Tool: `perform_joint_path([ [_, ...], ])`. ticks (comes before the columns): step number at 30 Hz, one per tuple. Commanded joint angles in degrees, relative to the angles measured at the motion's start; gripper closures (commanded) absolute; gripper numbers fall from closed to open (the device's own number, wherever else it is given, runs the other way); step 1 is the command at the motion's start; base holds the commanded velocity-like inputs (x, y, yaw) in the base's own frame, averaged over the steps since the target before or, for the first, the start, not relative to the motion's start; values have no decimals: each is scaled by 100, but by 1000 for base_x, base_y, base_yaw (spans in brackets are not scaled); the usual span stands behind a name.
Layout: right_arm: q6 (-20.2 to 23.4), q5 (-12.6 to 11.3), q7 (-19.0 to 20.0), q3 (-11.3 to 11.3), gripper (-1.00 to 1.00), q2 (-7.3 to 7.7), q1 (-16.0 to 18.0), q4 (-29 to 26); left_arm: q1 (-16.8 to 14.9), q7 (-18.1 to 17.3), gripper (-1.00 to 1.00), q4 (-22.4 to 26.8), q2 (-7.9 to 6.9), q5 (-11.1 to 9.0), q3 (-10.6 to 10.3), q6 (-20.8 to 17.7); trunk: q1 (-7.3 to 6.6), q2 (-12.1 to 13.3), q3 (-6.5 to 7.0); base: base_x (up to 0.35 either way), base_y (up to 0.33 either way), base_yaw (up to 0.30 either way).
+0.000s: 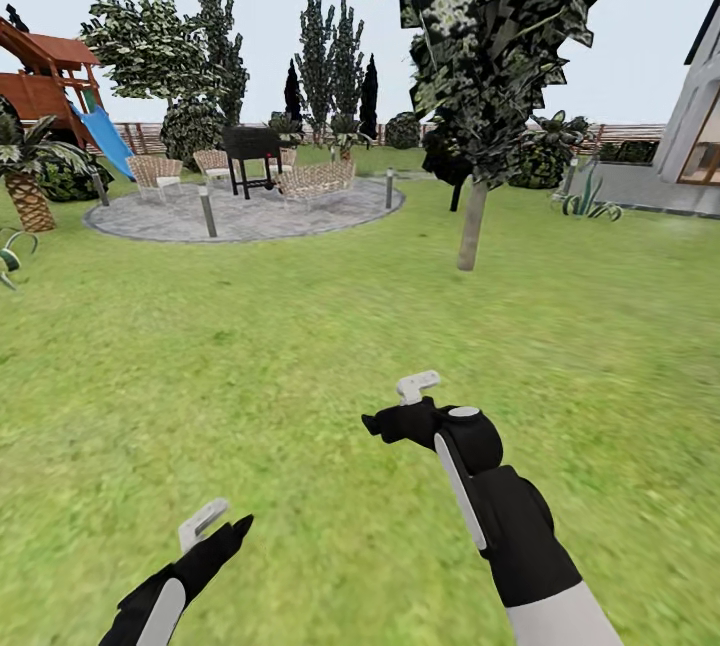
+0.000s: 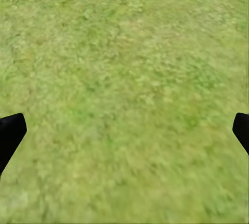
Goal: Take the three Easter eggs out of the wicker basket on the lawn in the garden, then place them on the lawn next to a single tree (choose any tree) so that all three eggs are next to the same tree and none are left in the basket.
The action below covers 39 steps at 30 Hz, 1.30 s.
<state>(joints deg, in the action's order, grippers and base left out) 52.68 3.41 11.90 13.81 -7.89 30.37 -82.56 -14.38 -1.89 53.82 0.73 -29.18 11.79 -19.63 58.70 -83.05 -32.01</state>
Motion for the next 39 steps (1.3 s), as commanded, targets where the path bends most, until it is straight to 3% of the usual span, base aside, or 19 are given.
perform_joint_path([
  [1, 25, 37, 29, -1, -100, -2, 4, -6, -3, -18, -100, 5, 6, -36, 25, -45, 3, -3, -6, 257, 187, 0],
  [39, 14, 46, 17, -7, -100, 5, -27, -220, -3, 24, -100, -67, -9, -29, 25, -75, 3, -3, -6, 257, 187, 0],
])
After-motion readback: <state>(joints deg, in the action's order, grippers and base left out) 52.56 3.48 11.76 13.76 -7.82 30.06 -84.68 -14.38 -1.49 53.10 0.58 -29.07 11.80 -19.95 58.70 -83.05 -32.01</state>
